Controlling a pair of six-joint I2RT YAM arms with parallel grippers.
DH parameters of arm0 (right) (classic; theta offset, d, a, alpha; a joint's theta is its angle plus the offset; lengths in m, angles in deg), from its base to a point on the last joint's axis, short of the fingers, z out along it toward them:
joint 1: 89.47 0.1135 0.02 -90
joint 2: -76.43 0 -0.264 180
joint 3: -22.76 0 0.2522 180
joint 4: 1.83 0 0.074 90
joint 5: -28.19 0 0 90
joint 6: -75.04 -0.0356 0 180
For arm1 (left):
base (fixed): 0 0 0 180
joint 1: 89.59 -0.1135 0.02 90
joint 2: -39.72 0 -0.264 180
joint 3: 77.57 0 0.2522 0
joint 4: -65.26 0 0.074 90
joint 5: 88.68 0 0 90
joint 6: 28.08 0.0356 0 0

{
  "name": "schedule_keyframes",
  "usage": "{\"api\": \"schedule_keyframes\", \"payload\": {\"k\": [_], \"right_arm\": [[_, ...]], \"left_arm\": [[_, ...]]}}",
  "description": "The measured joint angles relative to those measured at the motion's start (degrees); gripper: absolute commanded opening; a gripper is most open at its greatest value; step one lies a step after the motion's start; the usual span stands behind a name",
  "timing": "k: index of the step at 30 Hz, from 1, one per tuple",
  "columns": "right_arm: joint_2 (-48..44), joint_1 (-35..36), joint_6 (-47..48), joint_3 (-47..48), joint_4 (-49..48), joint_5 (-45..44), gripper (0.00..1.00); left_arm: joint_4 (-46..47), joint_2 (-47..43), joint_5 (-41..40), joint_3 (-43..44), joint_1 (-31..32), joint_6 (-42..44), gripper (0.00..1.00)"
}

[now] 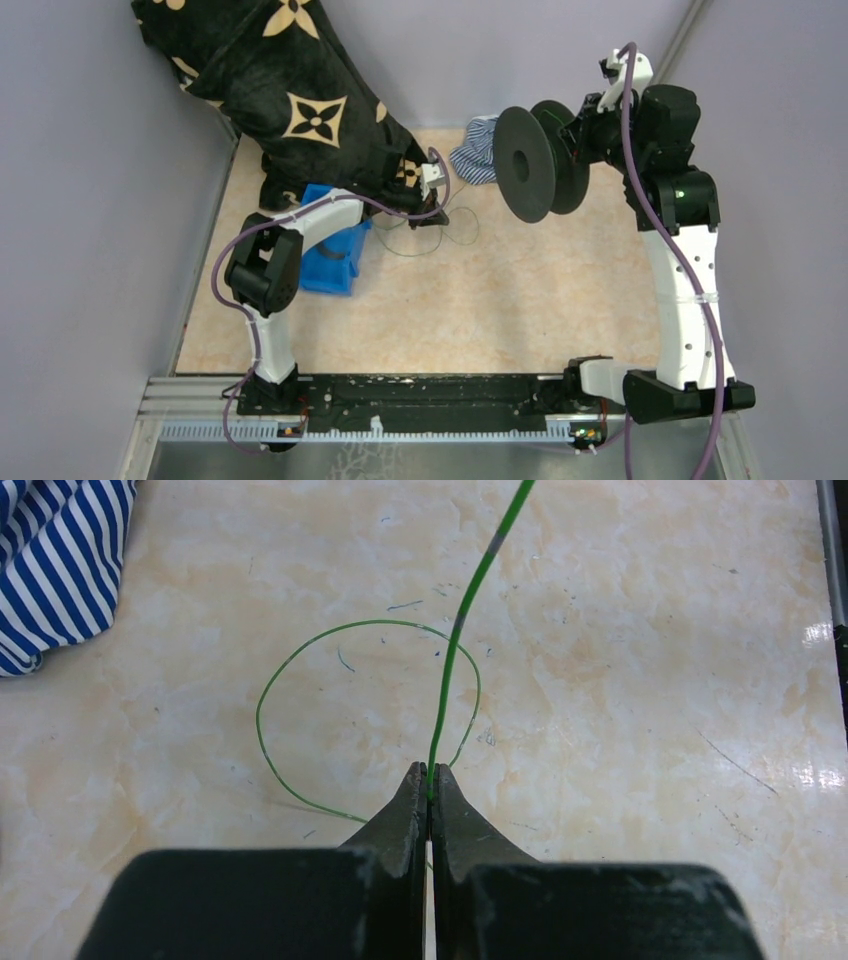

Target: Wrap the cables

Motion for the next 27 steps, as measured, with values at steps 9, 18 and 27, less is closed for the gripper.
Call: {"api": "schedule_keyframes", "payload": {"k": [9, 18, 27], "right_arm": [[2.89, 0.0, -3.89, 2.27, -1.49, 0.59, 0.0], [4.26, 0.0, -7.65, 1.99, -4.28, -3.06, 0.0], [4.35, 0.02, -9.46, -3.28, -9.75, -7.82, 0.0]], "left_arm": [[-3.43, 0.57, -2.86, 0.28, 0.72, 1.01, 0.0], [-5.57, 0.55, -7.69, 0.33, 5.79, 4.79, 0.0], [-8.41, -0.13, -13.09, 0.76, 14.05, 9.35, 0.0]]}}
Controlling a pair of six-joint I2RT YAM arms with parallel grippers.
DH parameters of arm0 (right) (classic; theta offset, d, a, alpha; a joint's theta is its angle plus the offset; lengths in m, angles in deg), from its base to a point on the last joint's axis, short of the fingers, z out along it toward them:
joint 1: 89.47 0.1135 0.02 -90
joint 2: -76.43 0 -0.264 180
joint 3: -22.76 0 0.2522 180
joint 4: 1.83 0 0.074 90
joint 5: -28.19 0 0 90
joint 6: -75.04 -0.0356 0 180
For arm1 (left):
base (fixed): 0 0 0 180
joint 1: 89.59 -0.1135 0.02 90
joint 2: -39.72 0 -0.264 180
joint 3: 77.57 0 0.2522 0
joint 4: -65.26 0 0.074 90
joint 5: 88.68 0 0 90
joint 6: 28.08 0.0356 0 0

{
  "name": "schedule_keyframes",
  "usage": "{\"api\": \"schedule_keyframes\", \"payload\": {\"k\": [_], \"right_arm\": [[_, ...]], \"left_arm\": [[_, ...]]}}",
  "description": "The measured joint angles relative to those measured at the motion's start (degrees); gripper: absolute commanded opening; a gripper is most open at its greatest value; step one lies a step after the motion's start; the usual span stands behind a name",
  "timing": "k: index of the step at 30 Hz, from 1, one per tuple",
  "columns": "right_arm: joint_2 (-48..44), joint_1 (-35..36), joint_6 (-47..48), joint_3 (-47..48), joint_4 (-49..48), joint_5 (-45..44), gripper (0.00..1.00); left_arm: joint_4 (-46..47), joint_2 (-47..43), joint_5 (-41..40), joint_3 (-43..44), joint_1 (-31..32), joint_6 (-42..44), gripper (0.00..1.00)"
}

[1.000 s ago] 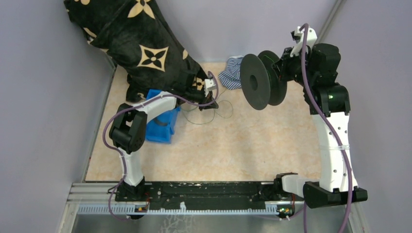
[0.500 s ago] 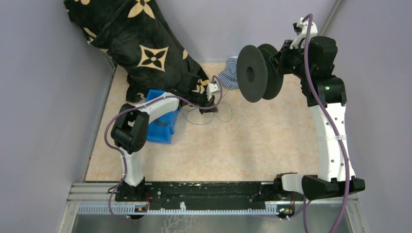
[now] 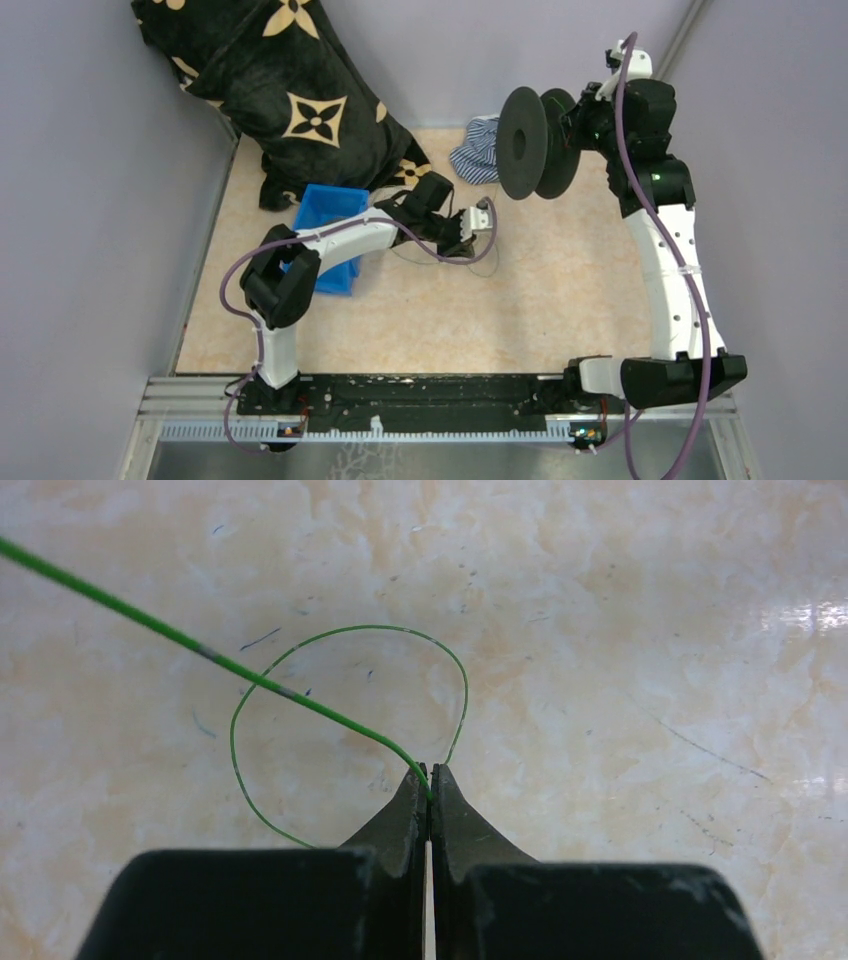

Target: Wrap the cables

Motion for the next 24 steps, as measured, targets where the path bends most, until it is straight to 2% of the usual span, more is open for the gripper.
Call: {"api": "schedule_keyframes", "payload": {"k": [6, 12, 24], "right_arm": [[0.04, 0.0, 0.22, -5.16, -3.69, -4.02, 0.0], [0.04, 0.0, 1.99, -10.82, -8.22, -8.07, 0.0], [-1.66, 0.68, 7.23, -22.32, -12.46, -13.18, 0.0]], "left_arm": [[-3.54, -0.33, -2.6, 2.25, 5.46, 2.27, 0.0], [-8.57, -0.33, -3.87, 9.09, 9.46, 4.22, 0.0], [-14.97, -0.35, -4.83, 21.05, 10.88, 4.15, 0.0]]}}
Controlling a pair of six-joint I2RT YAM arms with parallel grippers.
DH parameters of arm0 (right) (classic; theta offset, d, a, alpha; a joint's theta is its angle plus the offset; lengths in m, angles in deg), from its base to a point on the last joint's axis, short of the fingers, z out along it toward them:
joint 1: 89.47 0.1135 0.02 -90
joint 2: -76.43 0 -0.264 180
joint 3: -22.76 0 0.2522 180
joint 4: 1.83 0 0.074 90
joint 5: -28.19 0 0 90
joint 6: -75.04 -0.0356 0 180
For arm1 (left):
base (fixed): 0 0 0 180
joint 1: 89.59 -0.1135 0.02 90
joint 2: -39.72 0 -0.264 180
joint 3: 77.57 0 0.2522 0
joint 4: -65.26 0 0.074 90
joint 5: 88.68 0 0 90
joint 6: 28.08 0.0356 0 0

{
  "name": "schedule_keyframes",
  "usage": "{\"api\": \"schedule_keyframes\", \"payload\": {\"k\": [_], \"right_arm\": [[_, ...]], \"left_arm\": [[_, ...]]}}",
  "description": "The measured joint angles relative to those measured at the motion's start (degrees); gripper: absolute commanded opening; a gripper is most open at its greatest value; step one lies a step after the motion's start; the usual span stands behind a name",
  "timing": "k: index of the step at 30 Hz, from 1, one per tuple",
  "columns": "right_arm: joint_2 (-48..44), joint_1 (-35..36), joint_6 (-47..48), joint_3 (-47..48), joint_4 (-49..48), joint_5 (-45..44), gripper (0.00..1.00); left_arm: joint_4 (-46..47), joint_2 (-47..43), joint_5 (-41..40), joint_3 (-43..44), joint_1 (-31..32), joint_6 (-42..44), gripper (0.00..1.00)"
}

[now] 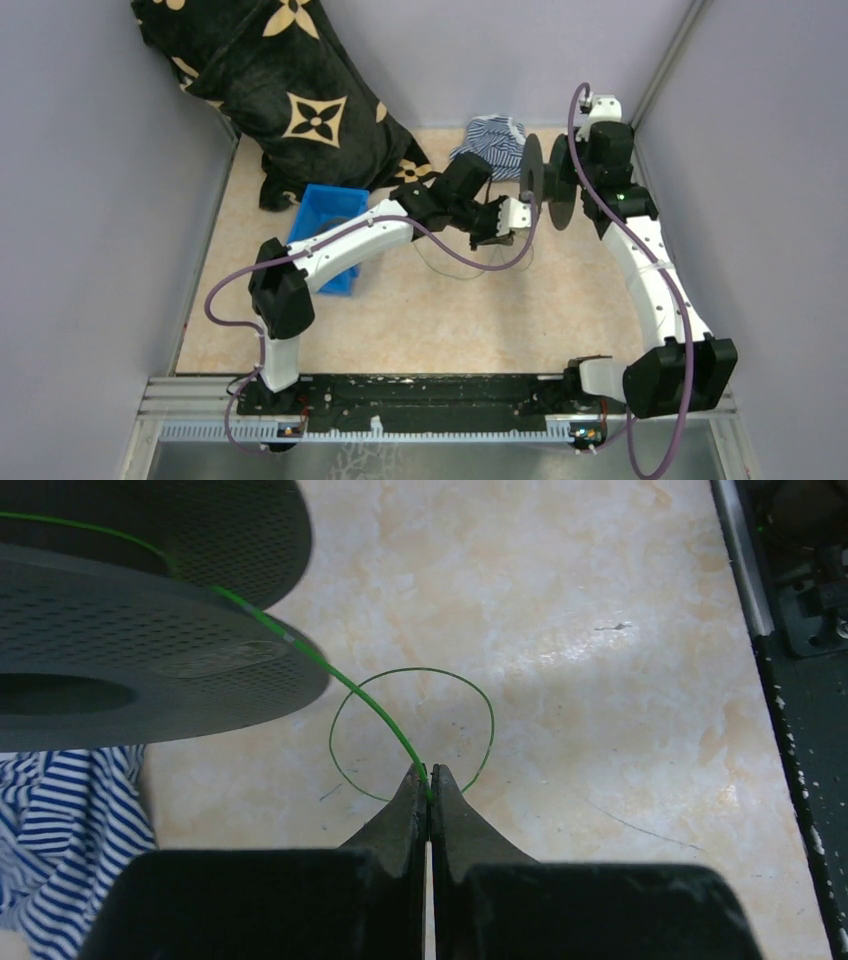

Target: Wrap the cables

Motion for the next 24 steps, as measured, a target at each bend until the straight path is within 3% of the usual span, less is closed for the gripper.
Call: {"api": "schedule_keyframes", "payload": {"k": [24], "right_arm": [[-7.78, 2.43, 10.32, -9.18, 0.39, -4.55, 0.0]], "left_arm": [[-2.16, 0.09, -11.21, 8.09, -1.27, -1.25, 0.0]]}}
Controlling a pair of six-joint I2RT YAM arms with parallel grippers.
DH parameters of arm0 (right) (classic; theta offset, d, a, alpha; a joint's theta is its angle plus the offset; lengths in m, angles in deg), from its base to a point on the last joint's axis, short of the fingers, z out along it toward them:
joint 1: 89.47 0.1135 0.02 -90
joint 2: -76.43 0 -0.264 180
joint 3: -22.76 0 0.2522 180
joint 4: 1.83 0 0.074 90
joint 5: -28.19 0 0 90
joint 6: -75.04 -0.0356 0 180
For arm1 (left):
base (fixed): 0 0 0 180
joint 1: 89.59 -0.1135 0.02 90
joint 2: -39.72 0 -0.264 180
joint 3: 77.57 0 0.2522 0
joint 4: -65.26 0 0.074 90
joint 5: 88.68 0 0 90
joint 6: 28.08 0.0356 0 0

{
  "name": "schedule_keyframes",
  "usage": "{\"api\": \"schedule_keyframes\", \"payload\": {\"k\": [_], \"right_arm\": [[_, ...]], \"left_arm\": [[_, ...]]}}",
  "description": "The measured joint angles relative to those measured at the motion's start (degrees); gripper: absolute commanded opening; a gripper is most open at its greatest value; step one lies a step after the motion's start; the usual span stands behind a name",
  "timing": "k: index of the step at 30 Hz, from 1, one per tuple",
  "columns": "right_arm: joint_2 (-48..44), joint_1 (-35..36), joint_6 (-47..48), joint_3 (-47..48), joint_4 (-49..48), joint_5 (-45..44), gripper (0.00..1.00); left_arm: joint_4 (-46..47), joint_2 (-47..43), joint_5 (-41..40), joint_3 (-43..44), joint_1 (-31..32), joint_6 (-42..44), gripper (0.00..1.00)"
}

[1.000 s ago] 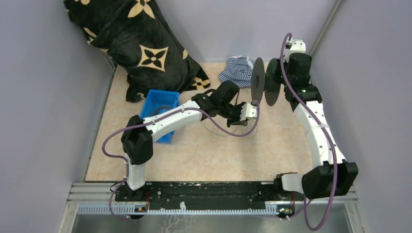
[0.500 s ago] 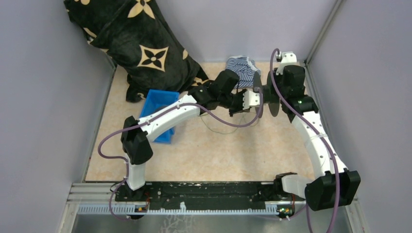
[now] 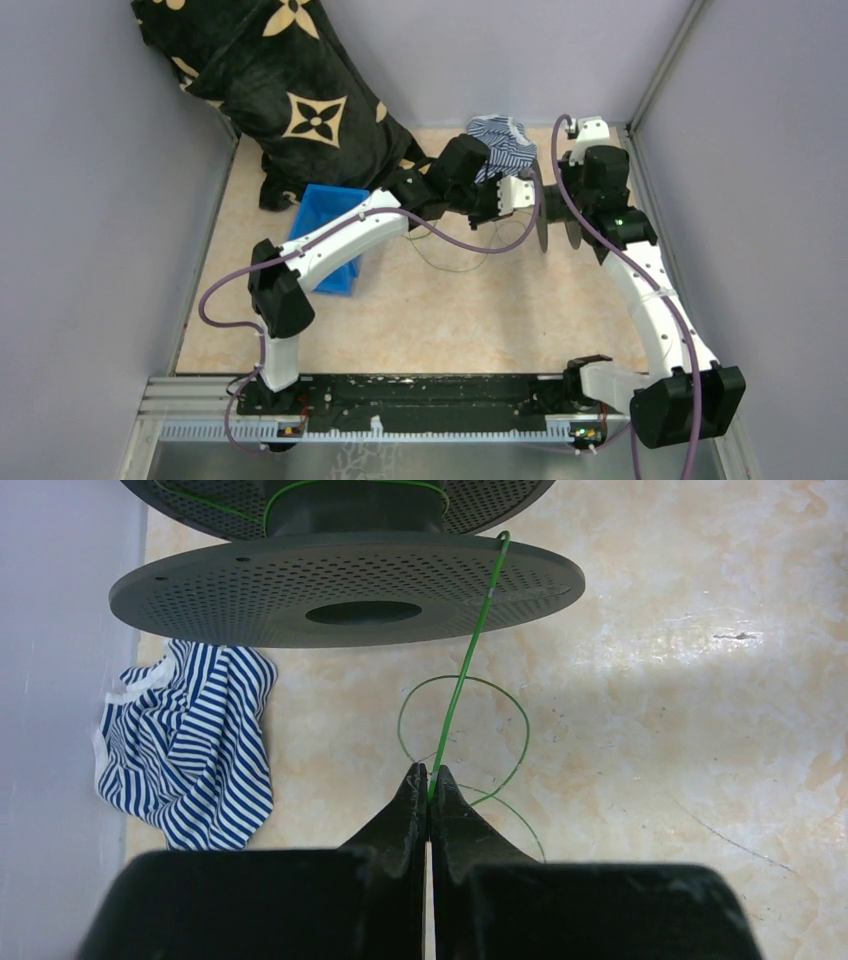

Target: Wrap the cables

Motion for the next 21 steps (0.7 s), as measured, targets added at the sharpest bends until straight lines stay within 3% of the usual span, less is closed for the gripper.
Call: {"api": "schedule_keyframes", "payload": {"k": [21], "right_arm": [[-1.16, 0.37, 2.86, -3.63, 2.05, 12.33, 0.0]], "left_arm": [[3.56, 1.77, -6.23, 3.26, -2.8, -1.84, 0.0]]}}
